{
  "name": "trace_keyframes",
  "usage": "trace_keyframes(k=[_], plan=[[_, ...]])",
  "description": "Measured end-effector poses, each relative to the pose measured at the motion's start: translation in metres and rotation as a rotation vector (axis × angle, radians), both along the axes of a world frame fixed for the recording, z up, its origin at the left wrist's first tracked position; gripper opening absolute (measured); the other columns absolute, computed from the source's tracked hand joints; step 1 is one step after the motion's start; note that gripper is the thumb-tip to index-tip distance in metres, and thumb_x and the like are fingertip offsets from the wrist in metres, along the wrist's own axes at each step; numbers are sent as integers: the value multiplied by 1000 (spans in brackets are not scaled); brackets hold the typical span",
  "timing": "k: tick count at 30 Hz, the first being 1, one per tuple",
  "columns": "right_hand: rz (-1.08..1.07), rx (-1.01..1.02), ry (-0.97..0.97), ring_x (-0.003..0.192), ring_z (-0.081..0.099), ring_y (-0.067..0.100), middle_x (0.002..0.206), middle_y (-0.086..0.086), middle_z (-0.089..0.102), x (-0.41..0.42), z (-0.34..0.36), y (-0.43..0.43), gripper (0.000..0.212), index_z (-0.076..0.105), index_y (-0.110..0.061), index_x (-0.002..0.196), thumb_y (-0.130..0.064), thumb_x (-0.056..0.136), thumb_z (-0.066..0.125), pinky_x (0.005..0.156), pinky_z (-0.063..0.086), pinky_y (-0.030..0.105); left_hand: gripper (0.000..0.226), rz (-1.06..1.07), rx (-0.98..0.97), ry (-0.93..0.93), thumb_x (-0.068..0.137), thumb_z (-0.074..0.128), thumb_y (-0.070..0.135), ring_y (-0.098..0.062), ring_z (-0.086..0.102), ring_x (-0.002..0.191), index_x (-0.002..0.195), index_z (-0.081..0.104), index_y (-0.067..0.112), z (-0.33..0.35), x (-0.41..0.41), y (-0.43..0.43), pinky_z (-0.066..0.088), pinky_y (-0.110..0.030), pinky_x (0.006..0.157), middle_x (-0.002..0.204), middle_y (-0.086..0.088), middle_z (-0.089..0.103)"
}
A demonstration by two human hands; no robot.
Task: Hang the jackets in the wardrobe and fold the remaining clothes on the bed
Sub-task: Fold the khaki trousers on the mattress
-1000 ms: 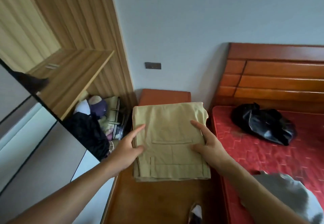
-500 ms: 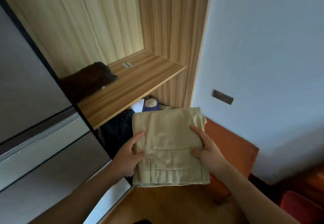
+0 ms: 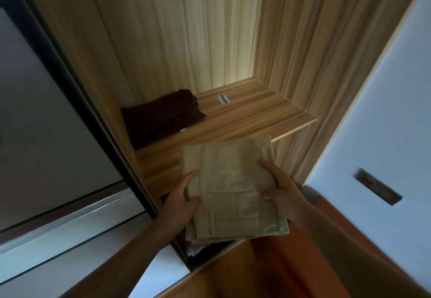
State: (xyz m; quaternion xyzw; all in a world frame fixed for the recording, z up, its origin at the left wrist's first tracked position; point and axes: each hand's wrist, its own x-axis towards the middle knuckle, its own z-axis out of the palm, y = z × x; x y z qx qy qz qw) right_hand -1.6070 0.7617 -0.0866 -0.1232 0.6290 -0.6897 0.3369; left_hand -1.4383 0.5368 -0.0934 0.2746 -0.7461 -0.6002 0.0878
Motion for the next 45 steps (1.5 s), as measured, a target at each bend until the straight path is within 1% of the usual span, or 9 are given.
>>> trace_keyframes(k=[7, 13, 18, 25, 30, 33, 36, 40, 45], plan=[[-27, 35, 48, 106, 59, 20, 136, 11, 48, -72, -10, -46, 83, 60, -30, 131, 30, 74, 50, 65, 56, 20, 72, 52, 25, 4, 93, 63, 6, 36, 47, 83, 122, 46, 70, -6, -65, -30, 45, 1, 57, 110, 42, 41], [34, 153, 172, 106, 59, 17, 131, 9, 50, -136, -13, -81, 84, 56, -25, 136, 29, 71, 49, 66, 52, 15, 71, 169, 33, 3, 88, 63, 0, 34, 48, 85, 137, 49, 50, -25, -119, -45, 44, 1, 59, 114, 34, 43], [78, 204, 232, 107, 56, 13, 133, 4, 50, -202, -25, -109, 81, 57, -30, 132, 9, 61, 60, 71, 49, 13, 71, 226, 46, -16, 90, 63, 6, 20, 56, 89, 135, 45, 57, -36, -174, -59, 46, -4, 60, 112, 28, 48], [105, 339, 337, 122, 52, 27, 140, 3, 50, -337, -48, -159, 82, 59, -38, 136, 14, 73, 58, 80, 48, 29, 70, 268, 65, -6, 93, 60, 4, 14, 62, 86, 146, 41, 46, -55, -293, -96, 49, -5, 57, 118, 20, 51], [102, 316, 369, 110, 56, 20, 137, 1, 51, -425, -53, -214, 80, 60, -42, 131, 15, 75, 59, 68, 49, 23, 70, 283, -4, 14, 93, 60, 7, 2, 52, 104, 149, 38, 42, -56, -379, -148, 51, -15, 81, 136, 11, 44], [123, 313, 404, 116, 53, 25, 141, 1, 50, -472, -56, -252, 79, 59, -44, 130, 13, 76, 59, 72, 50, 27, 71, 319, 5, 23, 93, 60, 1, 12, 48, 86, 150, 40, 37, -54, -422, -182, 44, 0, 57, 121, 17, 43], [138, 291, 427, 121, 54, 27, 138, -2, 54, -508, -60, -286, 80, 57, -38, 137, 12, 75, 61, 78, 52, 30, 72, 353, -10, 4, 92, 59, -1, 7, 48, 86, 152, 39, 33, -54, -455, -215, 43, -1, 54, 124, 14, 42], [252, 397, 501, 128, 51, 27, 140, -6, 49, -543, -75, -316, 81, 38, -35, 152, 3, 86, 62, 97, 52, 44, 71, 290, -70, -85, 95, 60, 2, -6, 44, 113, 156, 33, 26, -60, -479, -241, 45, -11, 81, 149, 3, 40], [333, 738, 1028, 145, 30, 46, 161, 23, 28, -557, -101, -327, 63, 39, -21, 155, -32, 97, 63, 119, 28, 54, 67, 284, -383, -220, 98, 54, 16, -28, 12, 153, 158, 25, 22, -78, -495, -245, 23, -28, 113, 167, -6, 6]])
